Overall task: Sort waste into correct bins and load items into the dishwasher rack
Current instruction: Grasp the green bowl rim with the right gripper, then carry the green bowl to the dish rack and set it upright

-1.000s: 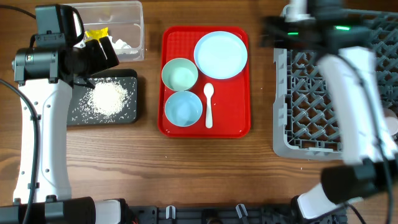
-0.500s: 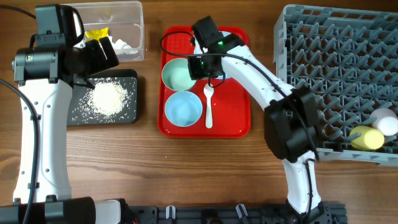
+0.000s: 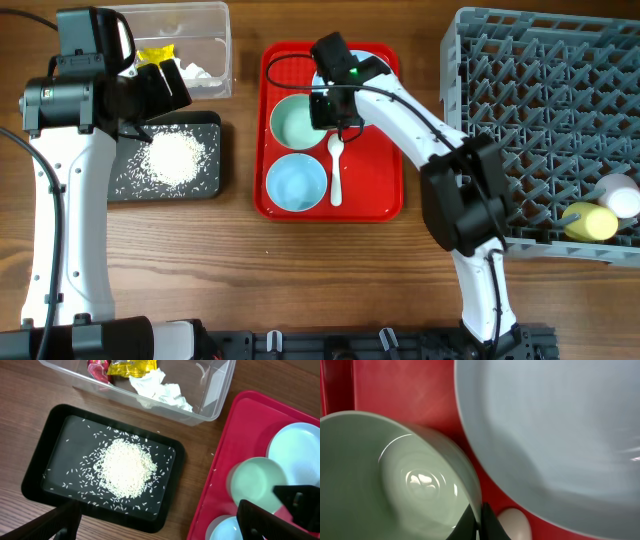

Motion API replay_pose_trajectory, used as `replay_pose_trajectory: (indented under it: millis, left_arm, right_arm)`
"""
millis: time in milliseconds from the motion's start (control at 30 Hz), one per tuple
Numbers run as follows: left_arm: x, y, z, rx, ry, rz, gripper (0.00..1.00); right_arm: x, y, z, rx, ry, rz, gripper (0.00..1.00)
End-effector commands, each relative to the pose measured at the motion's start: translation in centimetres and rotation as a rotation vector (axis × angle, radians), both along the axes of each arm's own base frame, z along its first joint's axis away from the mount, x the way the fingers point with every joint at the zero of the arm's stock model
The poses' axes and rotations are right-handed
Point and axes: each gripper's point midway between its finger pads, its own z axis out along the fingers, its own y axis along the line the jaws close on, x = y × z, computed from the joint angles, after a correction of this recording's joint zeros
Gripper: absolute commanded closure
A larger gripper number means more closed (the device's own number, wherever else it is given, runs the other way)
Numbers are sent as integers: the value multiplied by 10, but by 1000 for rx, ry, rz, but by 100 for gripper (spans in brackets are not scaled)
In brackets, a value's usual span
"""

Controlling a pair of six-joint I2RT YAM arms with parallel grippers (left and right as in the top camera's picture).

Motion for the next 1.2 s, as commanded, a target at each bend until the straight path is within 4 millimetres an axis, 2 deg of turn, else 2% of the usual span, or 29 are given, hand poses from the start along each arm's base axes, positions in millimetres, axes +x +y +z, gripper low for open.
replay_pose_trajectory:
  millis: [0,100,133,167,200,233,300,367,467,533,633,867,933,1067,1167]
  left_arm:
    - [-1,2,2,4,-6,14,0]
    - [-1,2,2,4,-6,14,0]
    - [0,2,2,4,-6,13,0]
    - [0,2,2,4,-6,14,0]
    - [-1,2,2,4,-6,14,0]
    - [-1,2,2,4,-6,14,0]
    - [-1,2,2,4,-6,13,0]
    - [-1,2,2,4,-6,13,0]
    - [0,2,2,4,-6,14,0]
    - [0,2,2,4,-6,13,0]
    - [-1,2,2,4,-6,14,0]
    - [-1,2,2,4,-6,13,0]
    - [0,2,2,4,-6,13,0]
    - [0,2,2,4,-6,14,0]
    - [-1,2,2,4,-6,14,0]
  right_arm:
    - [22,-58,106,-161,-272,-96,96]
    - [27,-144,176,-422,-451,-269,95]
    - [27,-206,214,-608,-534,-392,96]
    - [26,-237,225,-711,-548,-446,96]
    - [24,-261,232,-786,-547,-483,96]
    - [22,-297,233,-894,-519,-525,96]
    - [18,-347,236,-1050,-480,-610,96]
    - [23,-369,235,-1136,-444,-589,96]
    - [39,-376,228,-1231,-404,-485,96]
    - [49,-376,211,-1277,-363,-431,96]
    - [54,-377,186,-1326,-296,-375,96]
    - [41,-368,159,-1256,-215,-319,96]
    - [37,-363,143,-1197,-185,-307,96]
    - [34,-364,122,-1216,-118,-261,96]
    - [35,-363,119,-1216,-116,-259,96]
